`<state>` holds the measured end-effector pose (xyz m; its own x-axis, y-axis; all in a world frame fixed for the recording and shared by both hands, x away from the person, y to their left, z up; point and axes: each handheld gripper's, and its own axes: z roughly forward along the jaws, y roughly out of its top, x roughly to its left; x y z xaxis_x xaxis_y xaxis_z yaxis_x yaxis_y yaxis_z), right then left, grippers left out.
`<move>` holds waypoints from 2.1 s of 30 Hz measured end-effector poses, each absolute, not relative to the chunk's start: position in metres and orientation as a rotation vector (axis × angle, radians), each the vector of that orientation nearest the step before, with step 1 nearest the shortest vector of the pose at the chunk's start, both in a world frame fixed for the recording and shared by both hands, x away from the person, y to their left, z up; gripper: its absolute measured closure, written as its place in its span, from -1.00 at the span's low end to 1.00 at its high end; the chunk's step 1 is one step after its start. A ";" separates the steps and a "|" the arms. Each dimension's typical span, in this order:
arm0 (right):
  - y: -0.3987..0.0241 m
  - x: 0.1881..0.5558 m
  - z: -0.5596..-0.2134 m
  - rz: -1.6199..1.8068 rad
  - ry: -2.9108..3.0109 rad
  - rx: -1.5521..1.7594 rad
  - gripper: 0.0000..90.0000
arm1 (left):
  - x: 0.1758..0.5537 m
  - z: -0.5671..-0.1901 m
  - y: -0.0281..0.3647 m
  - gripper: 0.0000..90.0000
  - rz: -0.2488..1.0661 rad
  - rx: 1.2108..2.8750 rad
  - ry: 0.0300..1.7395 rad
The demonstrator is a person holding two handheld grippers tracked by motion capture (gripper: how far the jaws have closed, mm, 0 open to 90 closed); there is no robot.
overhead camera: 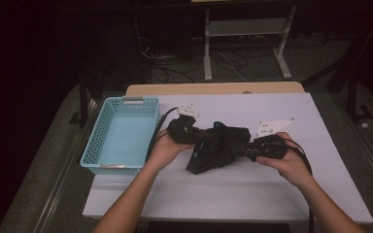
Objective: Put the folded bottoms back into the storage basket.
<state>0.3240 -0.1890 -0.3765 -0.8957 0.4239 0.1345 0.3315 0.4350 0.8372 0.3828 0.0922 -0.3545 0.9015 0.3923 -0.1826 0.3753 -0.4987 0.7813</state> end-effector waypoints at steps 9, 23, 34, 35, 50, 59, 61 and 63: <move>-0.171 0.341 -0.363 1.516 2.564 0.642 0.77 | 0.395 -0.335 0.114 0.76 0.050 2.115 0.581; -0.141 0.360 -0.344 1.566 2.559 0.639 0.78 | 0.400 -0.312 0.153 0.77 0.095 2.056 0.634; -0.113 0.371 -0.319 1.581 2.559 0.572 0.79 | 0.400 -0.293 0.191 0.77 0.161 1.972 0.683; -0.110 0.372 -0.317 1.583 2.559 0.563 0.79 | 0.400 -0.292 0.195 0.77 0.164 1.965 0.688; -0.064 0.391 -0.306 1.623 2.589 0.523 0.79 | 0.402 -0.282 0.242 0.77 0.267 1.916 0.772; -0.030 0.401 -0.307 1.616 2.633 0.494 0.79 | 0.401 -0.281 0.274 0.77 0.343 1.887 0.856; -0.022 0.403 -0.308 1.612 2.640 0.489 0.79 | 0.402 -0.282 0.281 0.77 0.360 1.890 0.874; -0.015 0.406 -0.308 1.610 2.647 0.484 0.79 | 0.402 -0.283 0.286 0.77 0.374 1.892 0.894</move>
<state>0.4057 -0.0146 -0.3085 -0.9524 0.2635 0.1535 0.2574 0.4249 0.8678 0.4019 0.2861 -0.2829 0.6826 0.7211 -0.1187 0.4222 -0.2566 0.8694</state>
